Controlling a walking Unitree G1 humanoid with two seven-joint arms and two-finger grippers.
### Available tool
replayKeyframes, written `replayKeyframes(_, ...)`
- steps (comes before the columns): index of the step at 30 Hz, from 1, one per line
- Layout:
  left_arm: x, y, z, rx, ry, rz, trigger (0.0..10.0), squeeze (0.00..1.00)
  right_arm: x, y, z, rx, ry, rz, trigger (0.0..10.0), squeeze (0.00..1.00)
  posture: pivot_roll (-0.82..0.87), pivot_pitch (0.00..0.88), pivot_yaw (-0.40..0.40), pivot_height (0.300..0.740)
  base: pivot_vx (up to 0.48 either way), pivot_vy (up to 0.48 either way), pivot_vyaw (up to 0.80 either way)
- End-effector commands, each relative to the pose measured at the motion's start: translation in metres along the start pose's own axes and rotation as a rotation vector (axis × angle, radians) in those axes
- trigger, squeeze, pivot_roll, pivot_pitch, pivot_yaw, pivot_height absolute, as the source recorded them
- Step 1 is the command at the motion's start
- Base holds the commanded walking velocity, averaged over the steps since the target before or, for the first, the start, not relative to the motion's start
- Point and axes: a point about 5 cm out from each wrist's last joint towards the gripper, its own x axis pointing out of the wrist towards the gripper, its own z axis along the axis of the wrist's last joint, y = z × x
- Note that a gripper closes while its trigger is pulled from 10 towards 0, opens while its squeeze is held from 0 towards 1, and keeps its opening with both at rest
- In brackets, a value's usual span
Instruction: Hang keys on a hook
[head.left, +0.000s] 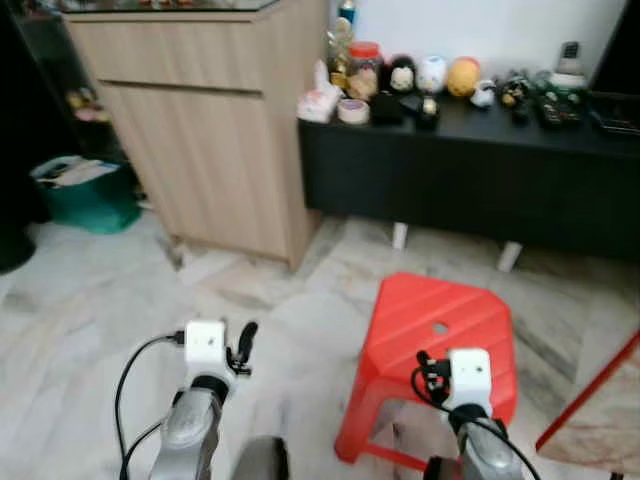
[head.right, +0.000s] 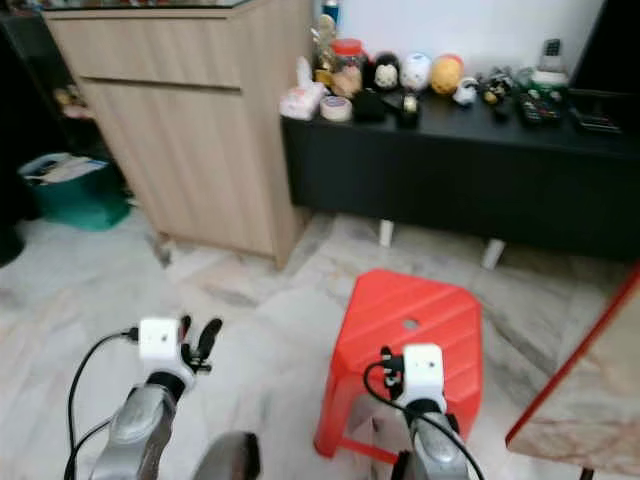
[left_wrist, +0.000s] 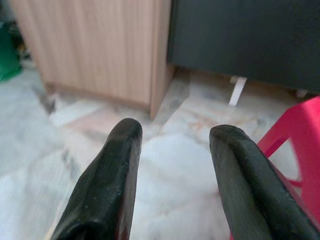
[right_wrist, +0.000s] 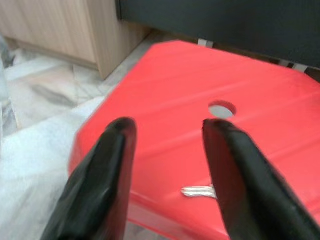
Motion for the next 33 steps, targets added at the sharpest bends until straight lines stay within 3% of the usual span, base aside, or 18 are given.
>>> replayKeyframes(1,0.0015,-0.0025,0.0004,-0.011,0.0,-0.01,10.0,0.0,-0.0021,-0.0039,-0.0019,0.011,0.009,-0.015,10.0,0.0,0.01,0.0,-0.014,0.59,0.0,0.0,0.0)
replayKeyframes(17,0.0022,-0.005,0.0009,-0.013,-0.006,-0.028,10.0,0.0,-0.0014,-0.0067,-0.0021,0.002,0.02,-0.029,10.0,0.0,0.01,0.0,-0.014,0.59,0.0,0.0,0.0)
replayKeyframes(33,0.0033,-0.0066,0.0017,-0.014,-0.009,-0.036,10.0,0.0,-0.0015,-0.0037,-0.0008,0.0,0.005,-0.012,10.0,0.0,0.01,0.0,-0.014,0.59,0.269,0.0,0.08)
